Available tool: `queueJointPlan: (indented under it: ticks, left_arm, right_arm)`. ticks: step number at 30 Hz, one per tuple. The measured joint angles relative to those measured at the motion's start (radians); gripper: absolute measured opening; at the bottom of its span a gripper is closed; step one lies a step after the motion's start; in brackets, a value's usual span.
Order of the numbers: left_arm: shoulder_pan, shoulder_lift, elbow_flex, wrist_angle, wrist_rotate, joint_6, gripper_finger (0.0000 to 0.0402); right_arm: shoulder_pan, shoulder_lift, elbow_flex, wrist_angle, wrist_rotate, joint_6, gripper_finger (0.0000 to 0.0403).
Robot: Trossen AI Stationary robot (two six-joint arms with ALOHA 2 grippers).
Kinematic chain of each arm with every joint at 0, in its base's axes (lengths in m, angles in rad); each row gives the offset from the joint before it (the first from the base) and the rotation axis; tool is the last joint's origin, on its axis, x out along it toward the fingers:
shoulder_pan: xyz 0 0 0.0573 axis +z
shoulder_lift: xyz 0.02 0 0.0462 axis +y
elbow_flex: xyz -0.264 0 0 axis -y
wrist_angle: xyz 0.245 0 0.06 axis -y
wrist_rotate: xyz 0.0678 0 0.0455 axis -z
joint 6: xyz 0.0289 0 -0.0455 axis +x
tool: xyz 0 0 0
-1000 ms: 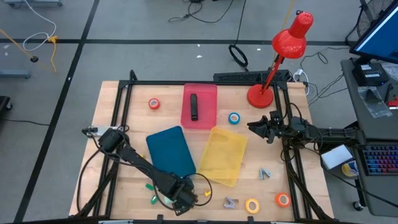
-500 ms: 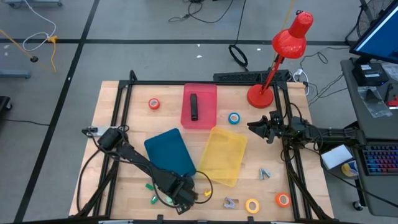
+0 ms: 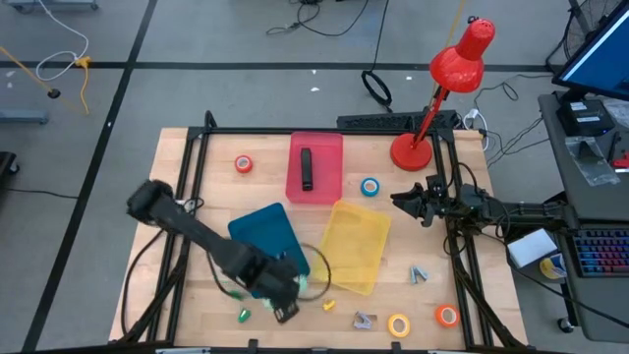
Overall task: Pick and place Stapler, Stapler remover, tape
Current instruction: Put the big light green stapler into the red bin
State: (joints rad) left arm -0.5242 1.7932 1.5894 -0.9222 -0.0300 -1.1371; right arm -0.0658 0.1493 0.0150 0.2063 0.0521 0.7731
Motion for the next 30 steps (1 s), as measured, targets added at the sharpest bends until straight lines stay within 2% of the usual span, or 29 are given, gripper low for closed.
queueJointPlan:
  ticks: [4, 8, 13, 19, 26, 30]
  left_arm:
    - [0.061, -0.107, 0.001, 0.002, -0.178, -0.025, 0.0117]
    - [0.159, -0.17, 0.001, 0.015, -0.273, 0.004, 0.0117]
    - [0.305, -0.182, 0.001, 0.107, -0.279, 0.089, 0.0117]
    - [0.494, -0.155, 0.002, 0.239, -0.26, 0.187, 0.0118]
    - [0.7, -0.086, 0.002, 0.285, -0.258, 0.186, 0.0119]
    - [0.78, -0.017, 0.002, 0.375, -0.206, 0.166, 0.0119]
  right_arm:
    - [0.0, 0.0, 0.0, 0.008, 0.004, 0.0, 0.0157]
    - [0.0, 0.0, 0.0, 0.02, 0.004, 0.0, 0.0157]
    - [0.0, 0.0, 0.0, 0.105, 0.004, -0.013, 0.0157]
    - [0.0, 0.0, 0.0, 0.172, 0.004, -0.115, 0.0157]
    - [0.0, 0.003, 0.0, 0.16, 0.005, -0.209, 0.0157]
    - [0.0, 0.004, 0.0, 0.161, 0.005, -0.241, 0.0157]
